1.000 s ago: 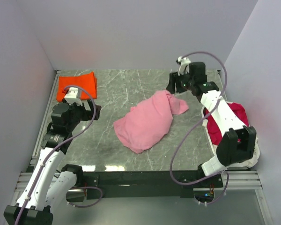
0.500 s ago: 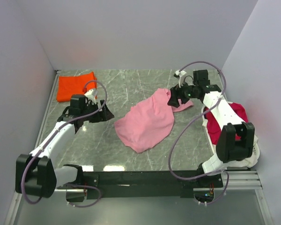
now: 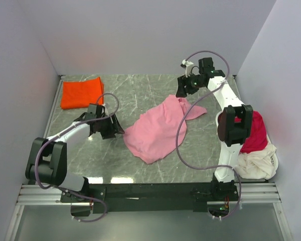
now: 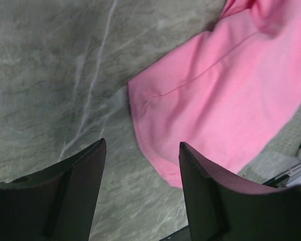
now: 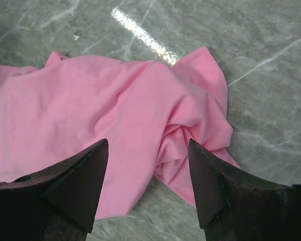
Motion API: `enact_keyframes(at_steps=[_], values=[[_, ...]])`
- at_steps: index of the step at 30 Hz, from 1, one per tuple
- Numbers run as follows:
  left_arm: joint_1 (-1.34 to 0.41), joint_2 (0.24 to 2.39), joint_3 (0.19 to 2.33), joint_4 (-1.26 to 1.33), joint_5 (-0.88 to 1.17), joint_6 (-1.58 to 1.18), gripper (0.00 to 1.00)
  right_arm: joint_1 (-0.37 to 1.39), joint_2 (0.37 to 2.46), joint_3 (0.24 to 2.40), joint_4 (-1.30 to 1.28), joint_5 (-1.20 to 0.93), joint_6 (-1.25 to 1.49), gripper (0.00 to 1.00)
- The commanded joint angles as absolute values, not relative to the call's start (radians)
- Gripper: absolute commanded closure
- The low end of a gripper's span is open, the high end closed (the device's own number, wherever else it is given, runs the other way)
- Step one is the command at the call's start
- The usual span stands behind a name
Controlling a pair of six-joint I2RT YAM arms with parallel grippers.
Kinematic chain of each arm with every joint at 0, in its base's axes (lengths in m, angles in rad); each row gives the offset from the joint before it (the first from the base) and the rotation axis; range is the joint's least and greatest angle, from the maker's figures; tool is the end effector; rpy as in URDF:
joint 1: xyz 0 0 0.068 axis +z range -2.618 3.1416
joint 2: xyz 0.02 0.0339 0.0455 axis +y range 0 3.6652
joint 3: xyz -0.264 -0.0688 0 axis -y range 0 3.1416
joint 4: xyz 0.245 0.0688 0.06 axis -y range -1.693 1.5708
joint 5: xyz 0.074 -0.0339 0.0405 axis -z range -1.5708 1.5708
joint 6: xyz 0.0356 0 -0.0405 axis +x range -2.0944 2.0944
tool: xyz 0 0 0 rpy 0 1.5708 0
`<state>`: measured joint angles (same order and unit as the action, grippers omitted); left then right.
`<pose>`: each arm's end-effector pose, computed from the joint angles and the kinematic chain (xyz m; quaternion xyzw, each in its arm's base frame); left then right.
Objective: Fold and stack the t-shirts
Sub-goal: Flatten the tshirt out
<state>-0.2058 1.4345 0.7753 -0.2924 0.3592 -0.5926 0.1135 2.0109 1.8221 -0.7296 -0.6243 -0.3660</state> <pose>0.2684 -0.0688 0.1850 -0.1267 0.9301 -0.2733 0.2101 0.4416 0.0713 0.2835 -0.3097 0.8523 0.2502 0.3392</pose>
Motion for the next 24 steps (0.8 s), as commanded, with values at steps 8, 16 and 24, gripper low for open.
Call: enact_keyframes(at_steps=[8,16,24], values=[[-0.275,1.522,0.842,-0.29,0.236,-0.644,0.39,0.16,2.181,2.005,-0.761,-0.474,-0.253,0.35],[-0.327,1.578,0.853,-0.307,0.146,-0.655,0.43,0.167,2.25,2.046,-0.746,-0.433,-0.233,0.39],[-0.354,1.664,0.885,-0.307,0.114,-0.658,0.5,0.181,2.261,2.051,-0.746,-0.426,-0.233,0.44]])
